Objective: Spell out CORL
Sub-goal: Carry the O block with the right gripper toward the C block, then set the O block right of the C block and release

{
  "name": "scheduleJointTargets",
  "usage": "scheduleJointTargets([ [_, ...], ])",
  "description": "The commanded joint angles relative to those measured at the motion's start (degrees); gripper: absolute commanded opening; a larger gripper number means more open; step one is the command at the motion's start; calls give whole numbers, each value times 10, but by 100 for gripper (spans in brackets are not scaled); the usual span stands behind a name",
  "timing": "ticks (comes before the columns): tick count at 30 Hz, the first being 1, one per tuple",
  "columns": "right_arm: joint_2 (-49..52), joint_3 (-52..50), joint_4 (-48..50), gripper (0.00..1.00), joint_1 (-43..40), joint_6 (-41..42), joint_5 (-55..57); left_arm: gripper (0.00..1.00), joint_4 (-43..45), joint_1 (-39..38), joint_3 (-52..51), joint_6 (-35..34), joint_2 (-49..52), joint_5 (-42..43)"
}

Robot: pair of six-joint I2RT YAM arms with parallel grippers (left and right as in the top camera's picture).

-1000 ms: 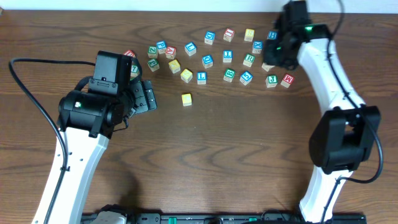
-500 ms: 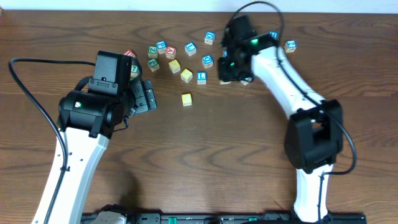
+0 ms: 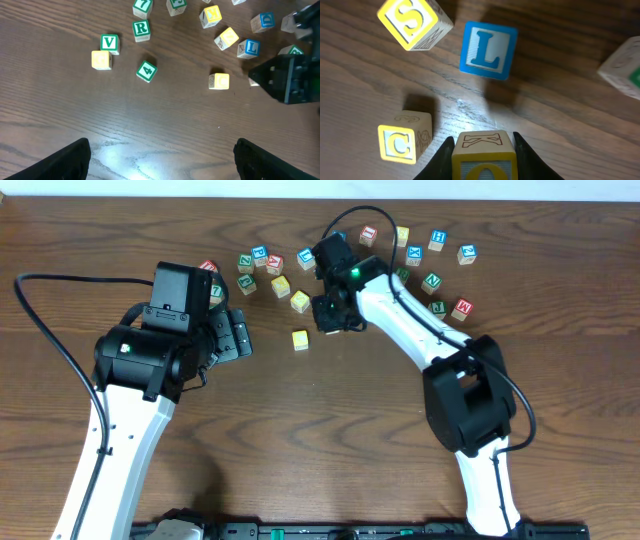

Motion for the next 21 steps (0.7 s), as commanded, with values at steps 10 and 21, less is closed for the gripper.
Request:
scheduleJointTargets([
  [10,29,0,-3,17,30,14,55,90,-2,3,9,-5,3,-7],
  [21,29,-3,-16,18,49,78,102,90,-2,3,9,-5,3,-7],
])
